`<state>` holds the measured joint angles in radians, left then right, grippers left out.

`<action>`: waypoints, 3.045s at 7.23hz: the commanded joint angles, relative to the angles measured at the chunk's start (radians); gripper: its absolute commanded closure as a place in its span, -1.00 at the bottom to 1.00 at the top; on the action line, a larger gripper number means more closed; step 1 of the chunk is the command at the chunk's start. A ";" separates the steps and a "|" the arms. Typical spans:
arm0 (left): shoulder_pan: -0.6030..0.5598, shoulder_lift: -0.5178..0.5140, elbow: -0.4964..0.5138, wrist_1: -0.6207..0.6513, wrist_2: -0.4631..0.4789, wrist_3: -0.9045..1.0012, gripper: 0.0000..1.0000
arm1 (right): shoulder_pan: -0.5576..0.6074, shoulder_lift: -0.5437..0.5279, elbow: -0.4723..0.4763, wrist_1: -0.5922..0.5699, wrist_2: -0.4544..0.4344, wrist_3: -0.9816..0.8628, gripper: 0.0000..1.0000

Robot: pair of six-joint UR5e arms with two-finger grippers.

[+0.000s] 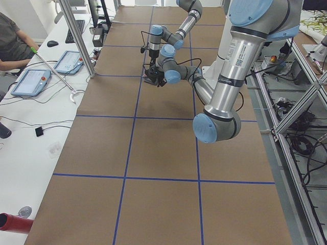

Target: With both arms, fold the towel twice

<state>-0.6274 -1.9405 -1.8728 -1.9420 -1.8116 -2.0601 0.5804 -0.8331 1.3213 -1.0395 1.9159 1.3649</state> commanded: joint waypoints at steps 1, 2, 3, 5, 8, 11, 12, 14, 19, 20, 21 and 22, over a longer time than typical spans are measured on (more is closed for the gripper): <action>0.000 0.000 0.001 0.000 0.000 0.000 -0.43 | -0.002 -0.003 0.004 -0.008 0.000 -0.001 1.00; 0.000 0.000 0.003 0.000 0.000 0.000 -0.43 | -0.002 -0.001 0.006 -0.007 0.000 -0.003 1.00; 0.000 0.000 0.004 0.000 0.000 0.000 -0.43 | -0.002 -0.003 0.006 -0.007 0.000 -0.006 1.00; 0.000 0.000 0.006 0.000 0.002 0.000 -0.43 | 0.016 -0.001 0.025 -0.016 0.002 -0.010 1.00; 0.003 -0.006 0.009 0.000 0.003 -0.002 -0.44 | 0.039 0.012 0.026 -0.017 0.008 -0.013 1.00; 0.002 -0.008 0.007 0.000 0.003 -0.002 -0.44 | 0.039 0.026 -0.016 -0.017 -0.003 -0.026 1.00; 0.003 -0.008 0.006 0.000 0.003 -0.002 -0.44 | 0.039 0.049 -0.048 -0.017 -0.005 -0.026 0.63; 0.003 -0.006 0.004 0.000 0.003 -0.002 -0.45 | 0.039 0.077 -0.091 -0.016 -0.021 -0.029 -0.51; -0.020 -0.005 -0.002 0.002 -0.003 0.018 -0.44 | 0.163 0.030 -0.058 -0.031 0.113 -0.092 -1.00; -0.047 0.001 -0.005 0.002 -0.017 0.049 -0.43 | 0.186 -0.051 0.028 -0.057 0.120 -0.102 -1.00; -0.084 0.012 -0.009 0.029 -0.072 0.157 -0.43 | 0.219 -0.120 0.100 -0.107 0.120 -0.119 -1.00; -0.128 0.043 -0.031 0.056 -0.128 0.276 -0.44 | 0.272 -0.177 0.169 -0.190 0.121 -0.157 -1.00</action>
<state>-0.7063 -1.9254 -1.8854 -1.9155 -1.8772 -1.9138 0.7959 -0.9331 1.4023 -1.1459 2.0318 1.2439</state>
